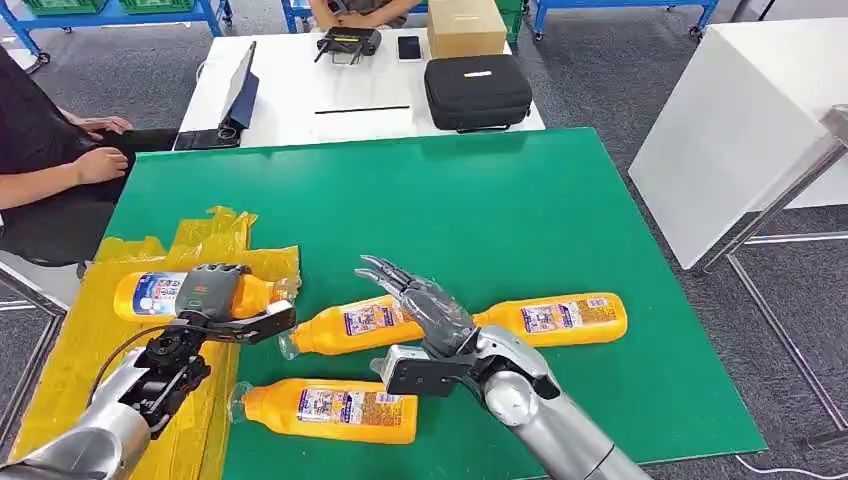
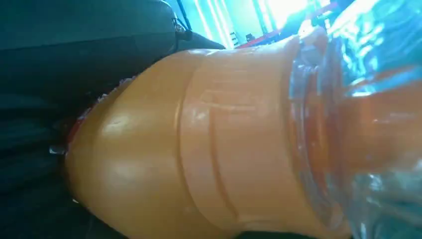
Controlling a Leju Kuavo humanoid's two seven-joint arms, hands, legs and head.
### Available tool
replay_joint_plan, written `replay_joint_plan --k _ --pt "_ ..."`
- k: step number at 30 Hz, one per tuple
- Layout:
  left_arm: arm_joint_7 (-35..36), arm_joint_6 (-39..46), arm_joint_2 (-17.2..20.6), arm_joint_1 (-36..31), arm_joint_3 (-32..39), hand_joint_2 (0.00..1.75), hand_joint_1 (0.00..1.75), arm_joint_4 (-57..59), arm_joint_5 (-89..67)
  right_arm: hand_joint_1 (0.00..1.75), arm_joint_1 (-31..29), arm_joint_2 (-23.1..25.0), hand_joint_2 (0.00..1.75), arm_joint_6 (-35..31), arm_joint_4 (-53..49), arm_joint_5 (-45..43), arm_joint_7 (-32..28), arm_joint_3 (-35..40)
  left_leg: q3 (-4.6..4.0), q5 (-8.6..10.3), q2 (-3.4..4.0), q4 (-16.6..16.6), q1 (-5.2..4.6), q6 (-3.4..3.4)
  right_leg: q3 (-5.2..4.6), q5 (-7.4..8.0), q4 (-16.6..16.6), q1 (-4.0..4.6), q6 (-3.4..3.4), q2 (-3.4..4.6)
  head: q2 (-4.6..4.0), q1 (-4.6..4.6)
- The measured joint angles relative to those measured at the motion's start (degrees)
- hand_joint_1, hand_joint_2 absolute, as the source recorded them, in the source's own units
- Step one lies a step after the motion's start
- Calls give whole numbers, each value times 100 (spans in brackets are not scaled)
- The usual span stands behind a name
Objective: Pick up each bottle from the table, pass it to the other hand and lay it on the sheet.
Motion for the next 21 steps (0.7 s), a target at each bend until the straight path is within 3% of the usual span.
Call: replay_joint_plan --k 4,5,9,11,13,21 --pt "0 -2 0 0 2 175 175 2 -2 0 0 0 175 0 0 0 0 0 0 0 0 0 0 0 0 0 0 0 0 0 0 0" --pt "0 0 0 0 0 0 0 0 0 0 0 0 175 0 0 0 0 0 0 0 0 0 0 0 0 0 0 0 0 0 0 -2" --pt "-143 56 -4 15 8 0 0 0 147 0 -9 -2 175 143 4 -11 132 4 0 0 -2 0 0 0 2 0 1 0 0 -1 0 0" --pt "-959 52 9 90 340 0 0 -118 1080 0 -76 -2 175 828 96 35 582 118 2 1 1 -1 1 0 0 0 1 0 0 1 0 -4" --pt "-1452 -184 13 299 971 0 0 -420 2441 0 -59 -7 175 1016 298 103 636 298 -2 9 0 0 3 -4 -14 0 1 8 -1 0 0 0" --pt "-1495 -304 -2 562 1792 0 0 -870 2820 0 -99 7 175 1019 557 96 643 531 -16 13 -7 0 4 -6 -25 1 1 8 -1 -8 0 0"
